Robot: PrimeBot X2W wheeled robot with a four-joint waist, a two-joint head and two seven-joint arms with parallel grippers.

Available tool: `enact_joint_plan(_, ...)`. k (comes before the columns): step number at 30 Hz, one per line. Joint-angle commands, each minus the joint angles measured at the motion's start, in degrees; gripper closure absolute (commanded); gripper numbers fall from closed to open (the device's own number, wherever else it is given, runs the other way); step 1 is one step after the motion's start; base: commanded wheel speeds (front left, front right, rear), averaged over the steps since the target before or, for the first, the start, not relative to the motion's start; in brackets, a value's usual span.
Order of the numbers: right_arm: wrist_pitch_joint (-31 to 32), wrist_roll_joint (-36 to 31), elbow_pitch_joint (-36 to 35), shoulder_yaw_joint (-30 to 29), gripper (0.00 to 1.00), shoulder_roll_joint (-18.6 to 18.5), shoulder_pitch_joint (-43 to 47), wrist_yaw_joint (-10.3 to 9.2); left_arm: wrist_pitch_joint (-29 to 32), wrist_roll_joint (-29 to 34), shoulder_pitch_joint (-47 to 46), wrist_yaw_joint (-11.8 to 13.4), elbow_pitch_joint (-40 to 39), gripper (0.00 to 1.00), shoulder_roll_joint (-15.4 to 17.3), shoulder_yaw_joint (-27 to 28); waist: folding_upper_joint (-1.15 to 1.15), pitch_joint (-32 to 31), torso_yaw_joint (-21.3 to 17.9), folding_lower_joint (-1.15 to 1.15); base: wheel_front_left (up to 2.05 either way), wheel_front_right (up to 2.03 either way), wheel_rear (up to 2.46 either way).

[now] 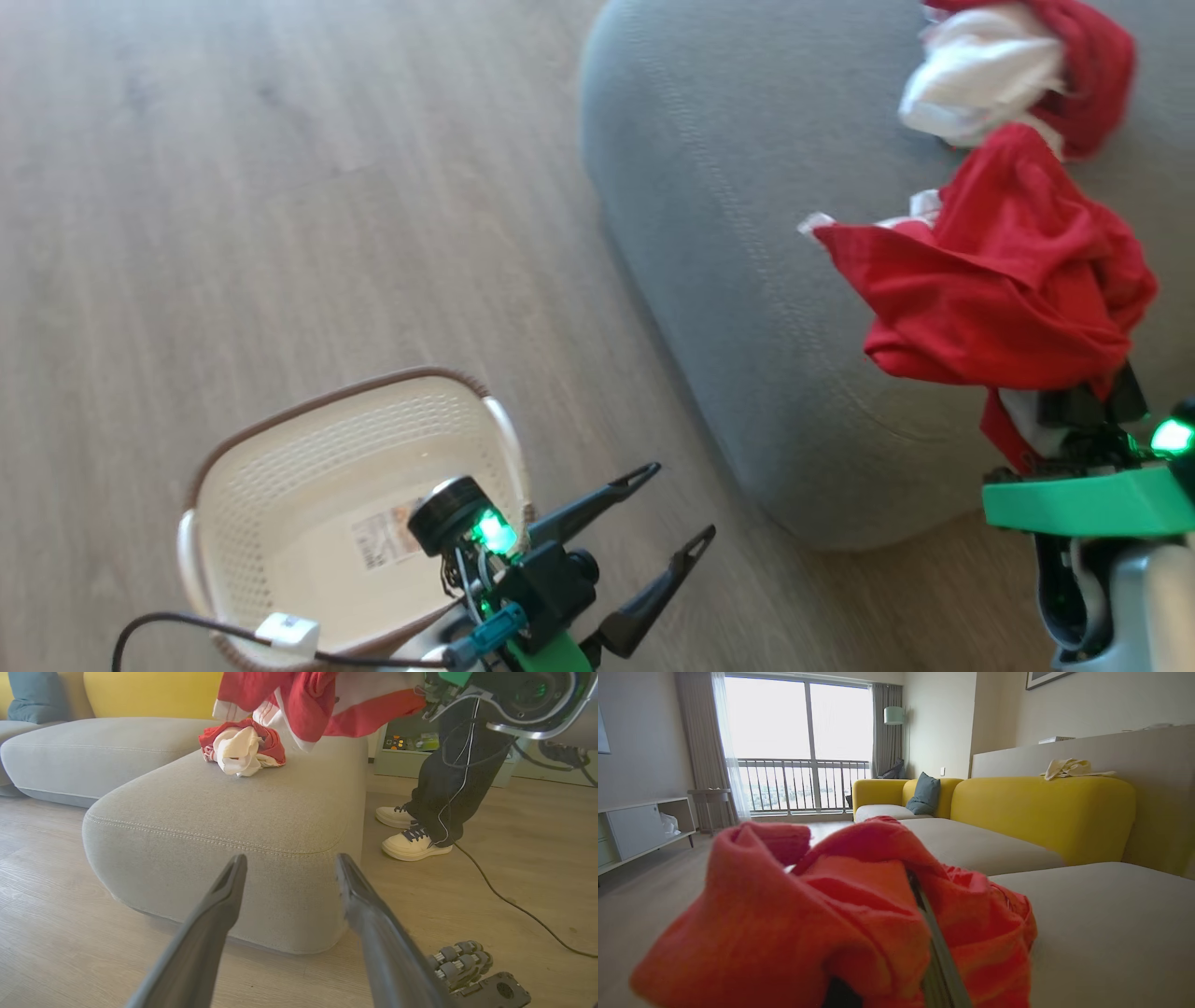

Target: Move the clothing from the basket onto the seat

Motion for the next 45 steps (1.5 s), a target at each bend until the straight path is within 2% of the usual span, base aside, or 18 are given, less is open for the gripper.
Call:
enact_joint_plan(1, -0.1, 0.5, -2.5, 0.5, 1.0, 0.1, -0.5, -0.02, -0.5, 0.5, -1.0, 0.0, -2.3, 0.0, 0.4, 1.4, 0.0, 0.1, -2.1, 0.0, 0.0, 0.0, 0.0)
enact_joint_plan(12, -0.1, 1.0, -1.9, 0.0, 1.0, 0.3, 0.0, -0.02, -0.5, 1.0, 0.6, 0.0, -2.4, 0.0, -1.1, 2.7, 0.0, -2.0, -8.2, 0.0, 0.0, 0.0, 0.0)
enact_joint_plan(26, -0.1, 2.3, -2.0, -2.0, 1.0, 0.3, 0.7, -0.02, -0.5, 0.6, 0.0, 0.0, -1.9, 0.0, -1.7, 1.8, 0.0, -2.5, -8.7, 0.0, 0.0, 0.0, 0.0)
enact_joint_plan(31, -0.1, 3.2, -0.5, -4.9, 1.0, 0.3, -1.2, -0.02, -0.5, 0.8, 0.0, 0.0, -2.0, 0.0, -1.4, 2.0, 0.0, -1.6, -8.9, 0.0, 0.0, 0.0, 0.0)
enact_joint_plan(38, -0.1, 4.6, 2.3, -10.8, 1.0, 0.3, -8.0, -0.02, -0.5, 1.4, -0.4, 0.0, -3.1, 0.0, 1.2, 1.8, 0.0, 2.6, -9.1, 0.0, 0.0, 0.0, 0.0)
enact_joint_plan(45, -0.1, 7.2, 4.4, -15.9, 1.0, 0.3, -17.7, -0.02, -0.5, 1.5, -2.8, 0.0, -5.4, 0.0, 7.4, -0.2, 0.0, 11.0, -8.2, 0.0, 0.0, 0.0, 0.0)
